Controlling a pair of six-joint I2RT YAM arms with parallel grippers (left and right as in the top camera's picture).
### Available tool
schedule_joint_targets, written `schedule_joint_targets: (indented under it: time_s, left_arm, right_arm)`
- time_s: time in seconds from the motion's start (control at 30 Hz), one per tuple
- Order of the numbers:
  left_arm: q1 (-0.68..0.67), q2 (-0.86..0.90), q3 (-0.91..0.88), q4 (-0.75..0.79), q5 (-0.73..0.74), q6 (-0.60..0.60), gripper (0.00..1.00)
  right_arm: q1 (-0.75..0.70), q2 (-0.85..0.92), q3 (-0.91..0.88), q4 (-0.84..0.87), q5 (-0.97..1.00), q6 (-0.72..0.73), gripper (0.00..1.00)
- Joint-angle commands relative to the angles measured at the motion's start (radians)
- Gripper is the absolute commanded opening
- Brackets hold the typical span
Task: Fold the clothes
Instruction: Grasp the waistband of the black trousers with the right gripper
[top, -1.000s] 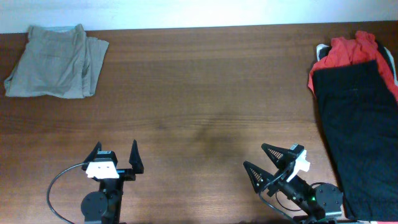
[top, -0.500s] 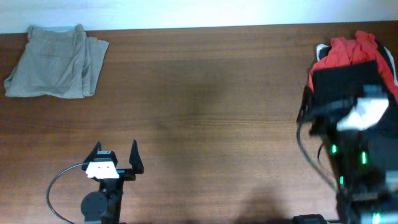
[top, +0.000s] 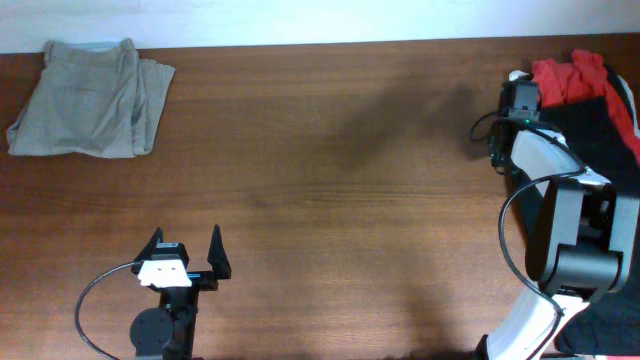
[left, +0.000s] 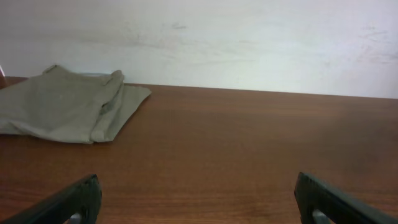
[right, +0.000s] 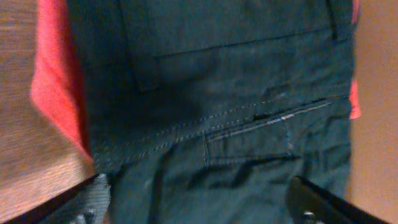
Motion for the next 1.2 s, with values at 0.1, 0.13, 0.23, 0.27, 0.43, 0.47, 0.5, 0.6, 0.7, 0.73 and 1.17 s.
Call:
schedule_joint_targets:
  time_s: [0.1, 0.13, 0.23, 0.27, 0.43, 0.47, 0.5, 0.6, 0.7, 0.73, 1.17]
  left_arm:
    - [0.006, -0.005, -0.006, -0.001, 0.000, 0.012, 0.99]
    - [0.006, -0.005, -0.006, -0.001, 0.000, 0.012, 0.99]
    - [0.006, -0.005, -0.006, -0.001, 0.000, 0.012, 0.99]
    - [0.006, -0.005, -0.006, -0.001, 0.000, 0.012, 0.99]
    - [0.006, -0.005, -0.006, -0.001, 0.000, 0.012, 0.99]
    - [0.006, -0.005, -0.006, -0.001, 0.000, 0.012, 0.99]
    - [0.006, -0.005, -0.006, -0.001, 0.000, 0.012, 0.99]
    - [0.006, -0.005, -0.006, -0.001, 0.000, 0.012, 0.99]
    - [0.006, -0.005, -0.006, -0.001, 0.000, 0.012, 0.99]
    - [0.006, -0.005, -0.006, -0.001, 0.000, 0.012, 0.99]
    - [0.006, -0.005, -0.006, -0.001, 0.000, 0.012, 0.99]
  right_arm:
    - [-0.080, 0.033, 0.013, 0.022, -0.214, 0.003, 0.81]
    - [-0.080, 0.033, 0.013, 0.020, -0.236, 0.003, 0.81]
    - [-0.071, 0.033, 0.013, 0.011, -0.321, 0.002, 0.89]
    - [-0.070, 0.033, 0.013, 0.011, -0.321, 0.002, 0.89]
    - [-0.073, 0.034, 0.011, 0.003, -0.311, 0.002, 0.85]
    - [-0.073, 0.034, 0.011, 0.003, -0.301, 0.002, 0.79]
    - [-0.073, 0.034, 0.011, 0.003, -0.301, 0.002, 0.76]
    - [-0.073, 0.034, 0.011, 0.002, -0.293, 0.002, 0.46]
    - [-0.078, 0.034, 0.011, 0.003, -0.294, 0.007, 0.29]
    - [-0.081, 0.034, 0.013, 0.002, -0.294, 0.007, 0.15]
    - [-0.091, -0.285, 0.060, -0.005, -0.388, 0.195, 0.04]
